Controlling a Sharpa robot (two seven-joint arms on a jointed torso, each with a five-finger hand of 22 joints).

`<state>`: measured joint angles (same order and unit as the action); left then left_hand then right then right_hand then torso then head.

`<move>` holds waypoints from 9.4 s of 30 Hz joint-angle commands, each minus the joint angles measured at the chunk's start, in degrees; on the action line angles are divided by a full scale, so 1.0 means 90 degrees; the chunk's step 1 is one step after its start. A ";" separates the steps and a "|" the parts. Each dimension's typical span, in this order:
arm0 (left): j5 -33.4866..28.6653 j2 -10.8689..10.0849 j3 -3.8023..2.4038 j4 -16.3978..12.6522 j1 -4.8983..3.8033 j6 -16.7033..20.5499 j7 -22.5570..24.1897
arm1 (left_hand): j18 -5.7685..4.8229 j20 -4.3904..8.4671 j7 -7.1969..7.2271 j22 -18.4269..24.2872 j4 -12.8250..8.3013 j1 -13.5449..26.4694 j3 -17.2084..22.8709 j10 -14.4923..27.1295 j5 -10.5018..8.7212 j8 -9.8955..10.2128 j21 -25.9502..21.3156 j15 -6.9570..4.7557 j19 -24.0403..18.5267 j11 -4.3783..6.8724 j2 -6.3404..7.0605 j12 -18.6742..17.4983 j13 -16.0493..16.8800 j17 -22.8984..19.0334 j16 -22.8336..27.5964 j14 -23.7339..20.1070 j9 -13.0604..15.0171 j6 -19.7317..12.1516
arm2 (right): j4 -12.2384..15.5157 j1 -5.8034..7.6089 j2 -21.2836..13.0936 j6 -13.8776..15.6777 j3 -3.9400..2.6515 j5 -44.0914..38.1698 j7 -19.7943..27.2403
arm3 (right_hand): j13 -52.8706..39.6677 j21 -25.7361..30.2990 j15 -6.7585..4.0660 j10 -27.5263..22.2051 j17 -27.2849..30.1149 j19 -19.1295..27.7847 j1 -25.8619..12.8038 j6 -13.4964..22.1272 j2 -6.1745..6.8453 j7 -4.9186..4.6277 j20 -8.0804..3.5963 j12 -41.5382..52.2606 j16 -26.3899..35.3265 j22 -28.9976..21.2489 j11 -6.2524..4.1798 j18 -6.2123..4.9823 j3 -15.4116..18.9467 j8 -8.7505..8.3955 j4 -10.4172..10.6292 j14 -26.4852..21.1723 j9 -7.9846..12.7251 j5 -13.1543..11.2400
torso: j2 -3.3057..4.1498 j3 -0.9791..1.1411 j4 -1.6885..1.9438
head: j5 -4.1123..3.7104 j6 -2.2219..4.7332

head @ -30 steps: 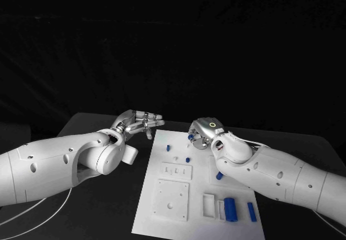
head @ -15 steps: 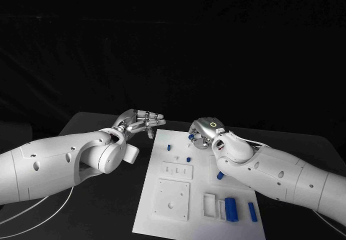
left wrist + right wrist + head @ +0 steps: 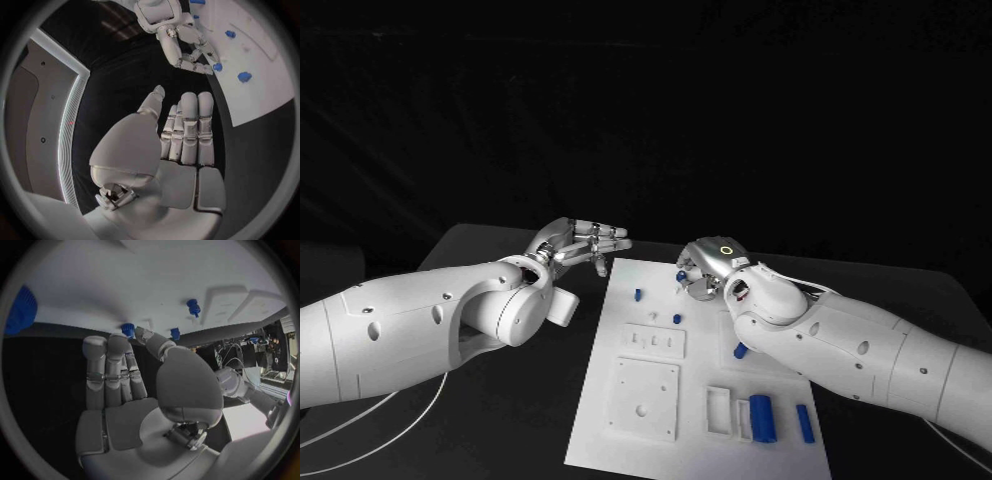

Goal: Assemble the parts on the task board

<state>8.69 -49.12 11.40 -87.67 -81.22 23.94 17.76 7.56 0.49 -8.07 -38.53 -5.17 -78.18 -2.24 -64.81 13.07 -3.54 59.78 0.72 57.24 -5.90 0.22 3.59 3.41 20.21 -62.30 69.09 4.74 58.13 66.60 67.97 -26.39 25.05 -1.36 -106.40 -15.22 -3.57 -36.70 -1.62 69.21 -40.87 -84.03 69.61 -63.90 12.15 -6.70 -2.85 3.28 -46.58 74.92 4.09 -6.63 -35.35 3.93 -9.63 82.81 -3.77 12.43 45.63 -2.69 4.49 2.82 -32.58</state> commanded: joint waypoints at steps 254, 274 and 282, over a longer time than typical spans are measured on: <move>-0.0139 0.0218 0.0013 0.0584 0.0008 -0.0203 0.0112 | 0.0048 0.0018 0.0010 -0.0131 -0.0061 0.0045 0.0006 -0.0190 -0.0008 -0.0007 -0.0082 -0.0041 0.0022 0.0065 -0.0056 -0.0005 0.0007 0.0017 -0.0071 0.0097 -0.0015 -0.0082 | 0.0823 -0.0391 -0.0907 0.0647 -0.0406 0.1593 0.0912 | -0.7423 -0.2283 -0.0304 0.0727 -0.2500 -0.0329 -0.0191 0.0367 -0.0264 0.0125 -0.0289 0.6595 -0.1371 0.0803 -0.0501 0.0192 0.2870 -0.0013 0.1200 0.0087 0.0000 0.1624 | -0.0094 0.0129 -0.0220 | -0.0075 0.0136; -0.0182 0.0220 0.0012 0.0823 0.0065 -0.0367 0.0117 | 0.0033 0.0058 0.0032 -0.0161 -0.0067 0.0038 0.0042 -0.0406 -0.0001 -0.0008 -0.0092 -0.0088 0.0058 0.0129 -0.0098 0.0000 0.0008 0.0024 -0.0085 0.0150 -0.0019 -0.0066 | 0.0889 -0.0426 -0.2223 -0.0688 -0.0938 0.3184 0.2115 | -0.7432 -0.2296 -0.0299 0.0661 -0.2590 -0.0238 0.0067 0.0318 -0.0524 0.0085 -0.0284 0.6564 -0.1384 0.0801 -0.0496 0.0220 0.2130 -0.0019 -0.0218 0.0070 0.0007 0.1655 | -0.0159 0.0290 -0.0525 | -0.0082 0.0195; -0.0181 0.0221 0.0012 0.0861 0.0100 -0.0422 0.0108 | 0.0011 0.0084 0.0041 -0.0162 -0.0072 0.0045 0.0061 -0.0530 -0.0003 -0.0008 -0.0104 -0.0113 0.0058 0.0165 -0.0105 0.0003 0.0009 0.0026 -0.0079 0.0163 -0.0026 -0.0067 | 0.0499 -0.0494 -0.2357 -0.1087 -0.0960 0.3420 0.2468 | -0.7423 -0.2328 -0.0290 0.0645 -0.2621 -0.0220 0.0111 0.0394 -0.0592 0.0064 -0.0275 0.6544 -0.1374 0.0803 -0.0488 0.0213 0.2431 -0.0026 -0.0337 0.0069 0.0011 0.1745 | -0.0150 0.0341 -0.0532 | -0.0091 0.0178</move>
<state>7.39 -47.21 11.54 -79.90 -80.36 21.47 18.04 6.63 0.91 -8.08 -39.93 -5.63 -77.72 -1.78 -69.02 13.03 -3.54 59.22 -0.40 57.67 -4.40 -0.23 3.59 3.41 20.38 -62.75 70.22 4.58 57.72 71.47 63.68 -47.54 19.23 -9.97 -78.12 3.44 -70.41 -57.44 -4.66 75.37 -64.39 -83.83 70.57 -60.71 7.37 -6.04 -5.71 62.31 -58.75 74.91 -0.39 -4.81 -13.69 3.94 -12.48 83.43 -3.76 27.90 44.24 0.23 -0.26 2.03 -30.93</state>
